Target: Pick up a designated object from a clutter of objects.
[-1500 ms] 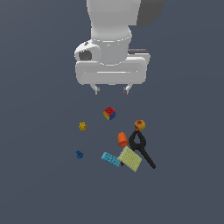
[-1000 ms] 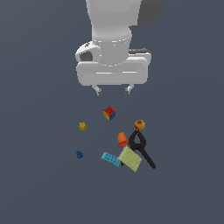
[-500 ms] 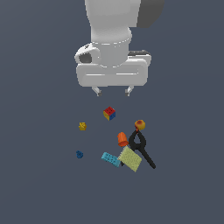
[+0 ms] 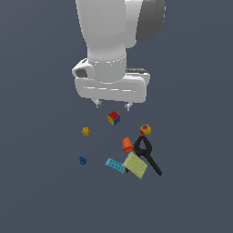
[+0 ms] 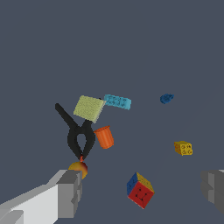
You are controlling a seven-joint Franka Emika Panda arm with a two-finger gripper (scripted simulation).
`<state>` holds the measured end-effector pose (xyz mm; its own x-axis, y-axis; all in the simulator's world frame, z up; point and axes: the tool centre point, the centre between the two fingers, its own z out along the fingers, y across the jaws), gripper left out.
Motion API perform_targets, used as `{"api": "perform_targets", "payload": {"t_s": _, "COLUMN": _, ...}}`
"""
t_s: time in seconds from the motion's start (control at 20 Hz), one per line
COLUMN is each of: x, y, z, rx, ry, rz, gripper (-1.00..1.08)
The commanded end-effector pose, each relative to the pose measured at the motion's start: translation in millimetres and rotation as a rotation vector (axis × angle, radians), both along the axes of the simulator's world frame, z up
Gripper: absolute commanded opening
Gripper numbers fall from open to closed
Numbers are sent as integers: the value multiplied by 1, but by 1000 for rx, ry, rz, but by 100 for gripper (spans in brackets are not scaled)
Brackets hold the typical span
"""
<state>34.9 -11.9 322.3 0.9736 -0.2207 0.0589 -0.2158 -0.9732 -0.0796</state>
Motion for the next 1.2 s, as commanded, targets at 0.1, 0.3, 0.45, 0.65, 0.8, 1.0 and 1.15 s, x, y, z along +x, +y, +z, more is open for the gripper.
{"api": "perform_targets", "payload": {"t_s": 0.1, "x": 13, "y": -13, "z": -19, "rx": 13, "ry": 16, "rz": -130, "gripper": 100}}
{"api": "perform_targets", "payload": {"t_s": 0.3, "x": 26, "y": -27, "z": -39, "rx": 23, "ry": 31, "rz": -262, "gripper": 100}}
{"api": "perform_targets", "payload": {"t_s": 0.45, "x": 34, "y": -38, "z": -55, "rx": 28, "ry": 43, "rz": -362, "gripper": 100}}
{"api": "perform_targets", "payload": {"t_s": 0.65, "x": 45, "y": -53, "z": -77, "rx": 32, "ry": 57, "rz": -494, "gripper": 100}}
{"api": "perform_targets", "payload": {"t_s": 0.8, "x": 51, "y": -64, "z": -94, "rx": 33, "ry": 67, "rz": -593, "gripper": 100}}
{"api": "perform_targets", "payload": {"t_s": 1.0, "x": 59, "y": -80, "z": -118, "rx": 32, "ry": 80, "rz": -724, "gripper": 100}}
{"api": "perform_targets", "payload": {"t_s": 1.15, "x": 64, "y": -92, "z": -135, "rx": 29, "ry": 88, "rz": -822, "gripper": 100}}
